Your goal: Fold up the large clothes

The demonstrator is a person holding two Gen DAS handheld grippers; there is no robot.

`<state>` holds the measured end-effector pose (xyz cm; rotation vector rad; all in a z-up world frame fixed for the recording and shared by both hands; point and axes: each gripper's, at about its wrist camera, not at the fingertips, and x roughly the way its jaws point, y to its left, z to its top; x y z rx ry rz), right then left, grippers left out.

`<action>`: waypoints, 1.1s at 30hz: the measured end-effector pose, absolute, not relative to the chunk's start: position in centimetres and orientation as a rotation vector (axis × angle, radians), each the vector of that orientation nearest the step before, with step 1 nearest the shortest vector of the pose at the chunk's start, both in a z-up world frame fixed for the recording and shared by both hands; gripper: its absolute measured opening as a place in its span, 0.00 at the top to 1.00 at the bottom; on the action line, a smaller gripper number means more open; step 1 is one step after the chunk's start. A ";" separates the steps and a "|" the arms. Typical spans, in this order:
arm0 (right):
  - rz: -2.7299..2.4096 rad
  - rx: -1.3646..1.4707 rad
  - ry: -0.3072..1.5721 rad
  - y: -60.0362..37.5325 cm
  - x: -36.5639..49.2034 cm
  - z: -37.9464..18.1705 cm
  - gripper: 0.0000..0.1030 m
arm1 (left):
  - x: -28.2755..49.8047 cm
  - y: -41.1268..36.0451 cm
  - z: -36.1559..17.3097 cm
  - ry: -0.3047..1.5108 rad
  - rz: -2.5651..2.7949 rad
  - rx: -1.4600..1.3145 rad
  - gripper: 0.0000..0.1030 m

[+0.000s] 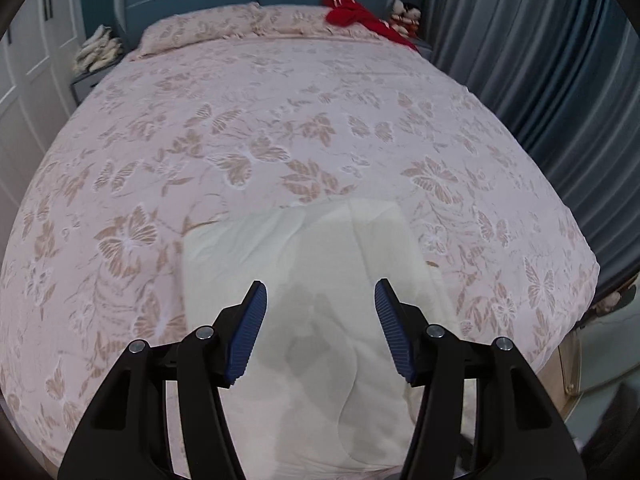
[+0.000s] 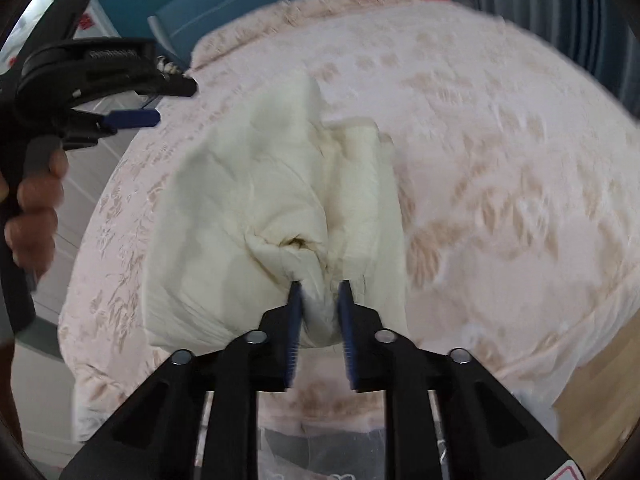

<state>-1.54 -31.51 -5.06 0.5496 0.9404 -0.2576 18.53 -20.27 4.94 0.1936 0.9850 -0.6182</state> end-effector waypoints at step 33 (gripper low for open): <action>-0.336 0.270 1.251 -30.2 2.7 -11.8 0.89 | 23.1 -31.4 -9.6 1.170 -0.541 0.461 0.52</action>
